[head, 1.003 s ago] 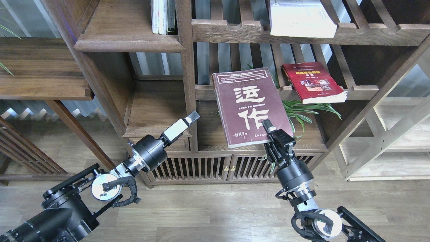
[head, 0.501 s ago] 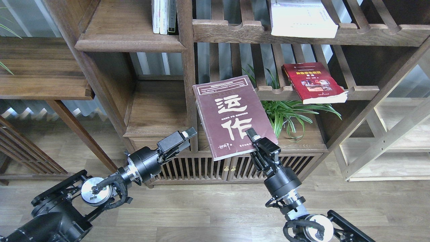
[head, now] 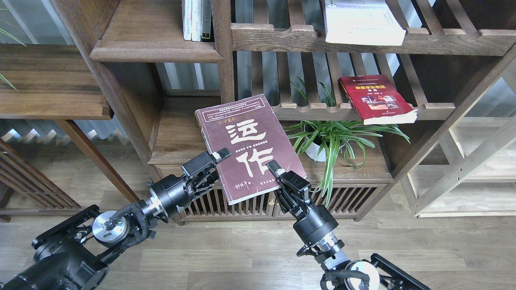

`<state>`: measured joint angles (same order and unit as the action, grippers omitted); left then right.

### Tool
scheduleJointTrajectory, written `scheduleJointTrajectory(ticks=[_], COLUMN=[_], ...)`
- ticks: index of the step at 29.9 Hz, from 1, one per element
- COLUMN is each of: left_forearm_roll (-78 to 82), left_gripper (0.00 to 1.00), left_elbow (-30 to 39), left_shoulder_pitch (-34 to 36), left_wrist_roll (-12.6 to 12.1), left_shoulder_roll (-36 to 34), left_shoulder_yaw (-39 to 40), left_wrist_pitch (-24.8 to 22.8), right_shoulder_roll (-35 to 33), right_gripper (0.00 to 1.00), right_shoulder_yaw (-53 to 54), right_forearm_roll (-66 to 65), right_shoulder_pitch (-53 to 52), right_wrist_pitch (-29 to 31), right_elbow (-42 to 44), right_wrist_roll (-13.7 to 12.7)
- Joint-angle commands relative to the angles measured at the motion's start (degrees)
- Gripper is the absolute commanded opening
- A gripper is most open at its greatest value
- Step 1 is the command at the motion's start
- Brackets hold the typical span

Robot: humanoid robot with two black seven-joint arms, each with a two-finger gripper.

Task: Organize books on shelf
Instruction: 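Pull the dark red book off the shelf, bringing the left gripper under it, then grip the dark red book with the left gripper, right gripper supporting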

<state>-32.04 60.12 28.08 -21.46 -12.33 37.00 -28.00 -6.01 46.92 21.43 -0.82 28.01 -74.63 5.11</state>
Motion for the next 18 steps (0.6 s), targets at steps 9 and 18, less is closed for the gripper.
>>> scheduleJointTrajectory(ticks=[9,18], left_forearm_roll=[-3.0,-3.7], left_gripper=[0.95,0.94], left_elbow=[0.3,0.7], left_shoulder_pitch=[0.0,0.1], left_wrist_roll=[-3.8,-6.5], left_shoulder_roll=[-0.7,-1.0], left_shoulder_yaw=[1.8,4.1], left_wrist_pitch=[0.0,0.0], right_shoulder_roll=[0.2,0.6], right_gripper=[0.04,0.04], right_shoulder_yaw=[-1.0,-1.1], right_forearm_roll=[-0.5,-0.7], right_shoulder_pitch=[-0.1,-0.2], right_wrist_pitch=[0.0,0.0], right_elbow=[0.4,1.7], right_wrist_roll=[-0.1,-0.1])
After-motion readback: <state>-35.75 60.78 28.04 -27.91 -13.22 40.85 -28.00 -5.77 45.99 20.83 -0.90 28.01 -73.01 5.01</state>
